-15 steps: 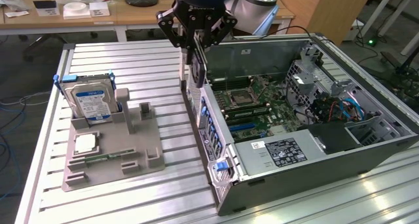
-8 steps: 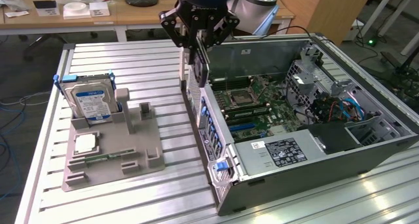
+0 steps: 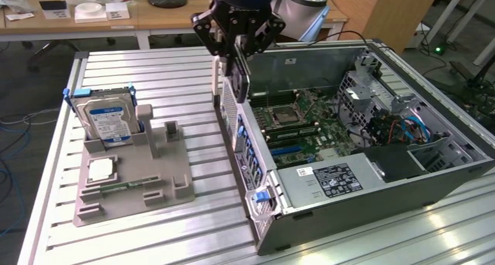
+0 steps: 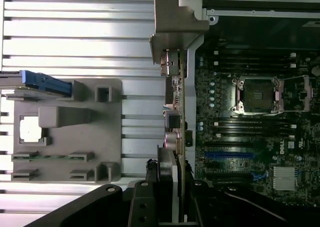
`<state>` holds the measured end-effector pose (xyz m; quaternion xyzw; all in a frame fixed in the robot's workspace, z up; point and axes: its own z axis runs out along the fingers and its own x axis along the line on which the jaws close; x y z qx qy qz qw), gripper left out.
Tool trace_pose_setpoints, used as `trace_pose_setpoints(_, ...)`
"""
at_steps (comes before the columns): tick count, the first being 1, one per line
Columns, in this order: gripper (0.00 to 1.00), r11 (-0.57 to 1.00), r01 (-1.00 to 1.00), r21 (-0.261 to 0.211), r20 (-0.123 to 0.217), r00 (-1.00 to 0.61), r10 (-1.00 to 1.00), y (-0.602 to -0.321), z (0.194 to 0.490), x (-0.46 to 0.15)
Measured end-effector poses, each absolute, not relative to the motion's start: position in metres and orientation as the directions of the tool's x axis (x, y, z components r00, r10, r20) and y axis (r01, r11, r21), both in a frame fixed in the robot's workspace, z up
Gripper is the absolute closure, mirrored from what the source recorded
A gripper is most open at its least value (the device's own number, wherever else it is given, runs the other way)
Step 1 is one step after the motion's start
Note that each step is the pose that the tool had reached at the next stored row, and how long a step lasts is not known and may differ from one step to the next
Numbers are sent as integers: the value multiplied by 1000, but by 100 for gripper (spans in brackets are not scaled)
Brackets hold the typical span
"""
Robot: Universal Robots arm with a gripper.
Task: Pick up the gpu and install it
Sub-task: 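Pick up the gpu and move the gpu toward the slot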
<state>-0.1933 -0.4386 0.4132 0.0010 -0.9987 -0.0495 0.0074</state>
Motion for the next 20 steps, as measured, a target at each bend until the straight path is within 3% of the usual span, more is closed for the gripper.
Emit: trace_pose_setpoints(20,72,995,-1,99,15,-1000,-3,-439,413,-175)
